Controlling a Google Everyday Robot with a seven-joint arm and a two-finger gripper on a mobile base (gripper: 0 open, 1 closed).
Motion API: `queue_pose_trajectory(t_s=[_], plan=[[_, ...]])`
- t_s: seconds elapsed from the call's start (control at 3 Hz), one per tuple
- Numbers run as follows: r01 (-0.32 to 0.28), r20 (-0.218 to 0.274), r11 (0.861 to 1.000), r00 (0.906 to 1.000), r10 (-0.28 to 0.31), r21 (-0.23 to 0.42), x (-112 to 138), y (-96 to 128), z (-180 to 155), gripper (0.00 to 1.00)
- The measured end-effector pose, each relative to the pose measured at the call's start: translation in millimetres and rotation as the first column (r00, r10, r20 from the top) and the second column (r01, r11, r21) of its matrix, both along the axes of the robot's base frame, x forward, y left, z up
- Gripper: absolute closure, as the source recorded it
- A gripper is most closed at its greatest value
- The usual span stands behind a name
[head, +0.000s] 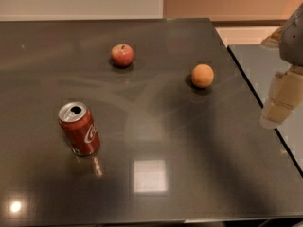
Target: Move orange near coke can
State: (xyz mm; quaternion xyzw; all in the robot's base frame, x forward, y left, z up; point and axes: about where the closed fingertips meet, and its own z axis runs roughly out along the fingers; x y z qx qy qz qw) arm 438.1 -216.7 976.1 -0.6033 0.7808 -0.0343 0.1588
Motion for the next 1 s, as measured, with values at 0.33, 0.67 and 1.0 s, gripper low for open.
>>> queue_pose_trajectory(t_s=[0.33, 0.67, 1.0], plan=[[0.000, 0.002, 1.000, 1.0000, 0.000, 0.000, 0.1, 0.2, 0.4, 0.00], [-0.023, 0.001, 1.000, 0.9997, 0.023, 0.012, 9.1, 4.8, -3.4, 0.00], [-0.044, 0.009, 0.996, 0.9990, 0.044, 0.072, 34.7, 11.7, -13.1, 0.00]])
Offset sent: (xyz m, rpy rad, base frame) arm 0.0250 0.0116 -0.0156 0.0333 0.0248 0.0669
